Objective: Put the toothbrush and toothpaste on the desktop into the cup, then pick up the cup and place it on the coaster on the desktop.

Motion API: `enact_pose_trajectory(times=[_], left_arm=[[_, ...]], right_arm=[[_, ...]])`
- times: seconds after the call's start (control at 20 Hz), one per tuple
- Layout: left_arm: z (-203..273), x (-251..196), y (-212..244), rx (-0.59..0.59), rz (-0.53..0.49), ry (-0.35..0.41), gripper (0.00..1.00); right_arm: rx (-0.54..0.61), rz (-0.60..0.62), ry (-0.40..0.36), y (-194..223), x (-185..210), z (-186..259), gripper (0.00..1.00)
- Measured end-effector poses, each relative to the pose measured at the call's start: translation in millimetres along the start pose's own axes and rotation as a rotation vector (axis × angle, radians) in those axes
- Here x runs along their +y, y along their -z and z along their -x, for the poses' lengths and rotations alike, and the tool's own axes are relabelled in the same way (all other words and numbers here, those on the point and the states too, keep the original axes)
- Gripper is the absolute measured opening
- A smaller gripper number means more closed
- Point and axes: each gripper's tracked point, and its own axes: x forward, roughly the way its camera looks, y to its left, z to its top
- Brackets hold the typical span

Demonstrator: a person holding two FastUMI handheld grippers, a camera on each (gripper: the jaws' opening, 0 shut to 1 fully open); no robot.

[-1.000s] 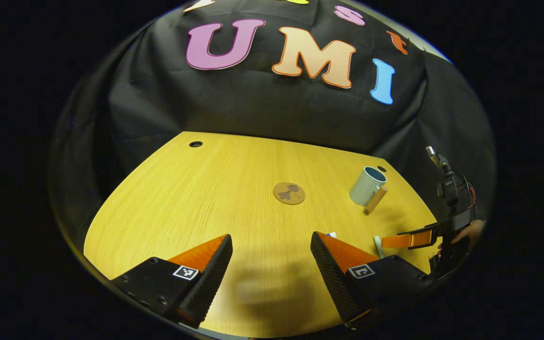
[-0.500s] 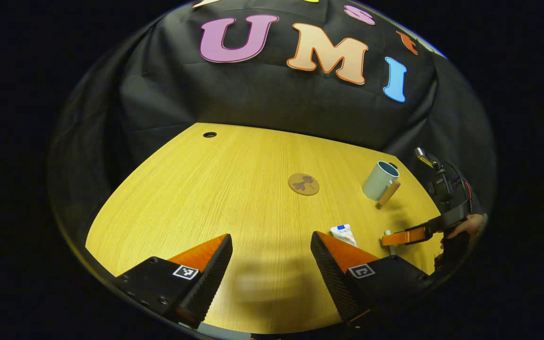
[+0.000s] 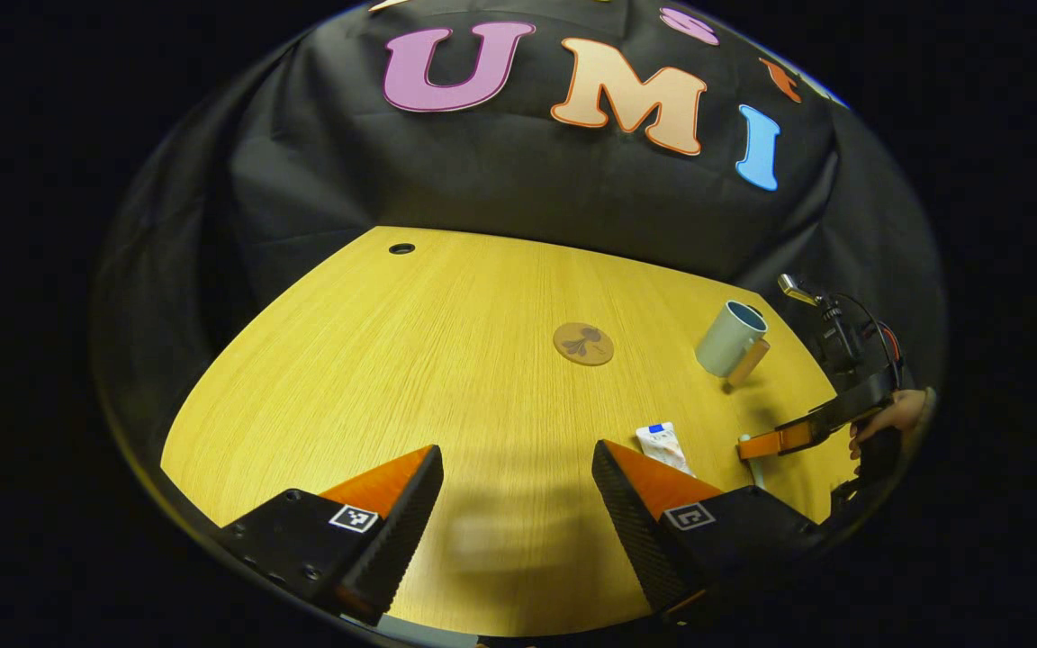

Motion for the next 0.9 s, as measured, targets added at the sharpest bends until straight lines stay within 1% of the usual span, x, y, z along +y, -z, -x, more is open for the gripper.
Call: enact_pose_trajectory(times=[0.05,0.1,0.3,0.35,0.5,0.55,0.65,0.7,0.75,0.9], left_arm=[[0.1,1.5,0.2,0.001,0.003,-0.002,0.99],[-0.2,2.1,1.7,0.004,0.007,-0.003,0.99],[-2.7,4.2,6.1,0.017,0.02,-0.004,0.99],[-3.2,4.0,6.7,0.02,0.024,-0.002,0.99],[-7.1,-1.2,8.0,0.03,0.032,0.008,0.99],[-7.9,-4.7,8.1,0.036,0.032,0.018,0.99],[-11.9,-20.9,13.4,0.068,0.022,0.064,0.98],[-13.8,-28.2,14.3,0.089,0.015,0.083,0.98],[-16.1,-37.0,16.7,0.11,0.009,0.106,0.94],[-21.9,-62.4,23.5,0.187,-0.016,0.158,0.93]], right_arm=[[0.009,-0.014,0.003,1.5,0.7,-1.6,0.24],[0.009,-0.017,0.004,1.3,0.6,-2.2,0.17],[0.032,-0.02,0.001,1.3,0.5,-1.2,0.17],[0.03,-0.021,-0.006,1.5,0.7,-1.0,0.13],[0.018,-0.013,-0.013,1.7,0.1,-1.4,0.12],[0.015,-0.009,-0.012,1.4,0.1,-1.0,0.11],[0.009,0.007,-0.012,1.1,0.2,-1.0,0.11],[0.006,0.009,-0.012,1.9,0.5,-0.9,0.11],[0.004,0.005,-0.013,1.5,0.8,-1.1,0.11],[-0.006,-0.002,-0.018,1.7,0.1,-0.5,0.11]])
